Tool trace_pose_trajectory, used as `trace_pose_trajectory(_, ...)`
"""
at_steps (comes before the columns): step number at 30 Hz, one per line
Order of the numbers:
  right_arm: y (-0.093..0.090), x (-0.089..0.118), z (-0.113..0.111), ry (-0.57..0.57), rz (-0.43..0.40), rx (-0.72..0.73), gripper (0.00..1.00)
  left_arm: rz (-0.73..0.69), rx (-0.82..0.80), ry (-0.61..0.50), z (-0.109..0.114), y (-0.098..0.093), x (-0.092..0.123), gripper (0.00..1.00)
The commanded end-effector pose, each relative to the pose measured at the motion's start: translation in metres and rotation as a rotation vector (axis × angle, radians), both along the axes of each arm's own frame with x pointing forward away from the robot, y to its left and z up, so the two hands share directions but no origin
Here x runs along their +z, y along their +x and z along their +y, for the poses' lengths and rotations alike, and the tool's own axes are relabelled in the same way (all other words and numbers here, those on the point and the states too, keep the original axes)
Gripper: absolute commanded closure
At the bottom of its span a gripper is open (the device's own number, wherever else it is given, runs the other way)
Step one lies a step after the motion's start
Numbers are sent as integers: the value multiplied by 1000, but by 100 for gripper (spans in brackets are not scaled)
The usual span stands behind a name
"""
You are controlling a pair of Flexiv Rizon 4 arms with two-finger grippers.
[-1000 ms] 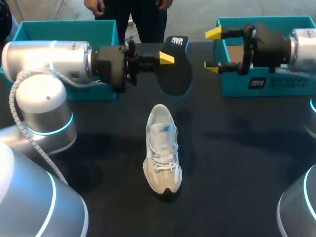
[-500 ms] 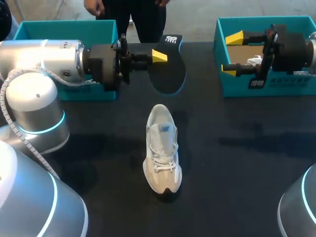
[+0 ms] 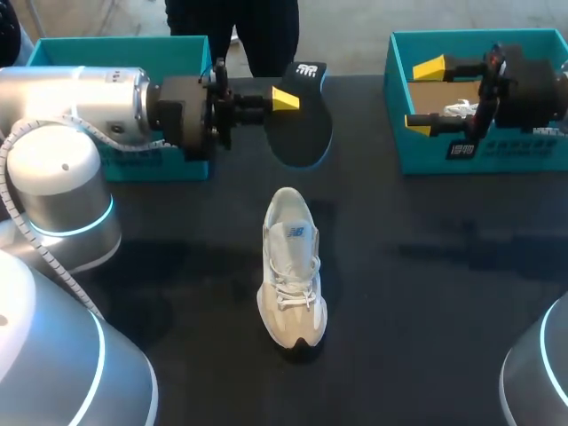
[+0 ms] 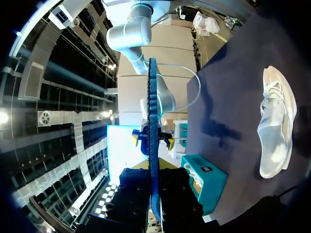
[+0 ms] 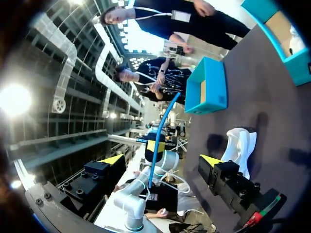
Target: Take the shoe out of the shoebox, open the shoe tongue, remove and reinsert the insole, then place the shoe into the shoebox
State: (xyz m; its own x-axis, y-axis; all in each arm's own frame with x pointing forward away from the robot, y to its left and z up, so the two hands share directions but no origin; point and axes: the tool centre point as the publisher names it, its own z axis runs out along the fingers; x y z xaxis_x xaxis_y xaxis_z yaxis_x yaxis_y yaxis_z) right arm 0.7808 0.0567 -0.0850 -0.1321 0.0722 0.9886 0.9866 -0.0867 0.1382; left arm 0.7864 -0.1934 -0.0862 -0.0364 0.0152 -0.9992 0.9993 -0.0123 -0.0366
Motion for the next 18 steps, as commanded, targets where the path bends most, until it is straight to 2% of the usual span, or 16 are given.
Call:
trace_pose_trajectory(1, -1, 0, 1, -2, 0, -3, 0, -1, -1, 0, 0, 0, 0, 100)
trace_pose_trajectory(12, -1, 0, 1, -2, 0, -3, 0, -1, -1, 0, 0, 0, 0, 100)
trace_pose_trajectory(17, -1, 0, 1, -2, 0, -3, 0, 331, -24, -11, 6, -3, 14, 100)
trace_pose_trajectory(18, -1, 0, 1, -2, 0, -3, 0, 446, -10, -12, 7, -3, 16, 100)
